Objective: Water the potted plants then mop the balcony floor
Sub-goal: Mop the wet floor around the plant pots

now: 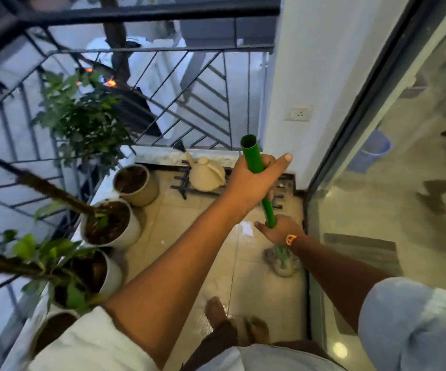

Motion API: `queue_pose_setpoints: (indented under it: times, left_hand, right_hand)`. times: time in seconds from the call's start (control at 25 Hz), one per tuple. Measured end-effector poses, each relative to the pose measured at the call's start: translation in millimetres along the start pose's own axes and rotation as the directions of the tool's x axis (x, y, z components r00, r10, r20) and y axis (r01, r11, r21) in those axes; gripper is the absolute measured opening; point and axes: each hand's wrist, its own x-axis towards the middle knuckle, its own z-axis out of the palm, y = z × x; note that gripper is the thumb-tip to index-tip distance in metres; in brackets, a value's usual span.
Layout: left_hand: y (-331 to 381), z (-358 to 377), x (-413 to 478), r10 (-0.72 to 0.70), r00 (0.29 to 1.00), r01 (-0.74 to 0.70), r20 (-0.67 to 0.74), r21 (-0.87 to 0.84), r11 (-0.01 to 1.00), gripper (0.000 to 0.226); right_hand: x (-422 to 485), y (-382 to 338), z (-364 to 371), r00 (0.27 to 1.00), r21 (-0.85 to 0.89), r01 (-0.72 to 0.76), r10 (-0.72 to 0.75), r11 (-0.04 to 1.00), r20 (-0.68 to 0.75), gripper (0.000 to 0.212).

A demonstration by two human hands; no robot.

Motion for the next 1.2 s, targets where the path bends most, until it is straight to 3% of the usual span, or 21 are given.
queue_pose_setpoints:
  times: [0.16, 0.28, 0.64, 0.88, 1.08, 1.2]
  left_hand:
    - [-20.7, -46.1, -37.6, 0.027, 0.991, -0.031, -0.130, -0.025, 0.999, 0.047]
    - [-32.9, -82.0, -61.5, 0.045, 0.976, -0.035, -0.215, 0.048, 0.998, 0.047]
    - [-36.7, -166.9, -79.5, 0.086, 0.953, -0.042, -0.290, 0.153, 0.987, 0.049]
    - [-26.7, -170.1, -59.4, 0.041, 0.954, -0.002, -0.298, 0.131, 0.991, 0.042]
    - [-45.4, -182.3, -52.9, -0.007, 0.941, 0.014, -0.339, 0.019, 1.000, 0.047]
    - [-61.3, -189.5, -57.9, -0.043, 0.916, 0.062, -0.399, 0.035, 0.997, 0.043]
  right_hand:
    - [-7.4, -39.4, 39.3, 0.991, -0.062, 0.126, -0.124, 0.990, 0.040, 0.043]
    - [-8.8, -83.6, 67.6, 0.982, -0.063, 0.173, -0.167, 0.983, 0.091, 0.043]
    - [2.9, -190.6, 135.3, 0.909, -0.012, 0.324, -0.307, 0.946, 0.281, 0.049]
    - [15.3, -176.3, 119.6, 0.924, -0.026, 0.300, -0.284, 0.954, 0.255, 0.053]
    - [22.3, -133.4, 119.4, 0.935, -0.051, 0.305, -0.289, 0.951, 0.205, 0.039]
    - [27.4, -108.6, 118.6, 0.944, -0.168, 0.301, -0.270, 0.939, 0.189, 0.030]
